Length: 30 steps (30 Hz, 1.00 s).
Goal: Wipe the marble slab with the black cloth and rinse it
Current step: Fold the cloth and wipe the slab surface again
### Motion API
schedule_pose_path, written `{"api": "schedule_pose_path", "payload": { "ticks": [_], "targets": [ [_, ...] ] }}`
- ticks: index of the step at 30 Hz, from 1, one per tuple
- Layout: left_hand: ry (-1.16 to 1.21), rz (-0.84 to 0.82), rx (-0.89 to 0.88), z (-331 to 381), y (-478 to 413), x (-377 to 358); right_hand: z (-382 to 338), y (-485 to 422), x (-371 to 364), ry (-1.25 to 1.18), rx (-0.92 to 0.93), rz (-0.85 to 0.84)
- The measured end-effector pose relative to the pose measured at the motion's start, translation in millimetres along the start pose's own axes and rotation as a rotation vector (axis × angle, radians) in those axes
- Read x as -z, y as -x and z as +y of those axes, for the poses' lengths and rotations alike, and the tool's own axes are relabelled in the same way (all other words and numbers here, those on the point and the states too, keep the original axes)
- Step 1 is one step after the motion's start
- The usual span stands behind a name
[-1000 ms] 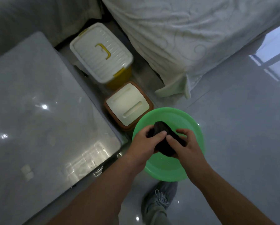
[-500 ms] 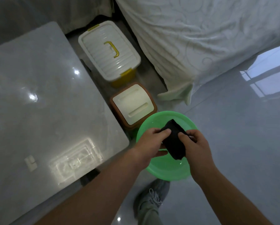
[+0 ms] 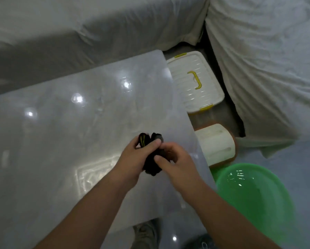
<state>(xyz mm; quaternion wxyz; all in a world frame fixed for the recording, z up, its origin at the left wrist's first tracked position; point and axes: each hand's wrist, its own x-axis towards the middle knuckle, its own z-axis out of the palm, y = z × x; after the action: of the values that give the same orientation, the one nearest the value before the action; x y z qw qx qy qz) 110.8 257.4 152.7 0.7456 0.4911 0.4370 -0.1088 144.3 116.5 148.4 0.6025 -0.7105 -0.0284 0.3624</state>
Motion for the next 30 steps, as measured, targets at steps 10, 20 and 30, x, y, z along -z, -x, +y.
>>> {"api": "schedule_pose_path", "payload": {
  "ticks": [10,20,30],
  "targets": [
    [0.516,-0.049,0.174,46,-51,130,-20,-97,-84,-0.060,-0.151,0.131],
    [0.150,0.116,0.027,50,-93,133,-33,-142,-93,0.003,-0.248,0.084],
    [0.015,0.224,-0.014,69,-136,109,-40,-212,-53,0.192,-0.180,0.074]
  ]
}}
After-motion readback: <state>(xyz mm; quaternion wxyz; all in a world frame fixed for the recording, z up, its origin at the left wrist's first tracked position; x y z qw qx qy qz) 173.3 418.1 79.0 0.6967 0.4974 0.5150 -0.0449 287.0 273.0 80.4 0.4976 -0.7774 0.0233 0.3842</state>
